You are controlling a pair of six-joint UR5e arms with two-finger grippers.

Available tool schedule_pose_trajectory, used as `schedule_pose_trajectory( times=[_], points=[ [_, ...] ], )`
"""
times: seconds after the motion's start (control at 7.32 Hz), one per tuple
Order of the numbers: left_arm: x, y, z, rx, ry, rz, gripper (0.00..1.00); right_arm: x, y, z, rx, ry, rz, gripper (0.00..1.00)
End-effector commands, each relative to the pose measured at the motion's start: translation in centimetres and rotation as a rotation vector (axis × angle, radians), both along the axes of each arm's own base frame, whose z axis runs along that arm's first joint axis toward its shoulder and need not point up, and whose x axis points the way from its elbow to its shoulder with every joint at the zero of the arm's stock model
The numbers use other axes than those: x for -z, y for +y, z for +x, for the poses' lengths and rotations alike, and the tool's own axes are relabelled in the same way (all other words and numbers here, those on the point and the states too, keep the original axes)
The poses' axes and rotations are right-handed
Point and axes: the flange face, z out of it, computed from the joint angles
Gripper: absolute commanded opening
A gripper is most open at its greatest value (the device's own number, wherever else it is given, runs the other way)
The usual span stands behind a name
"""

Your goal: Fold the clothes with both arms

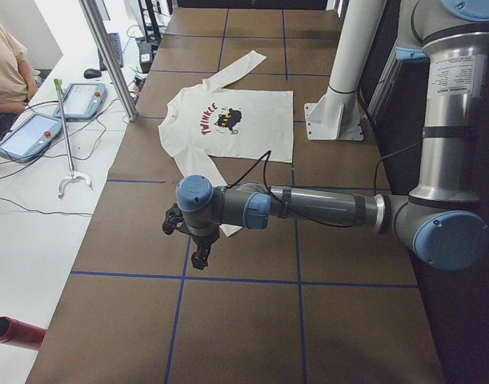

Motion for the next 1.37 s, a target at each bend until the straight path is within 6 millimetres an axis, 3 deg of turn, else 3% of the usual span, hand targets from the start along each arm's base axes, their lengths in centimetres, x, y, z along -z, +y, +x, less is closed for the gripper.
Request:
schedule_pose_trajectory(
  times=[0.0, 0.27, 0.68, 0.96, 1.23],
  points=[
    [0.6, -0.3, 0.0, 0.0, -0.003, 0.013, 1.0, 0.8, -0.4, -0.3, 0.001, -0.034, 0.015, 1.0],
    [2.6, -0.9, 0.1, -0.002, 0.002, 0.063, 1.0, 3.7, -1.3, -0.4, -0.002, -0.038, 0.074, 1.0],
    [3.8, -2.0, 0.0, 0.003, -0.03, 0.293, 1.0, 7.7, -4.9, -0.9, 0.014, -0.046, 0.37, 1.0],
    [2.7, -2.6, -0.3, 0.026, -0.067, 0.351, 1.0, 5.7, -5.1, -1.2, 0.022, -0.086, 0.37, 1.0],
    [3.1, -2.7, -0.3, 0.031, -0.065, 0.358, 1.0, 7.3, -5.4, -2.7, 0.001, -0.186, 0.387, 1.0]
  ],
)
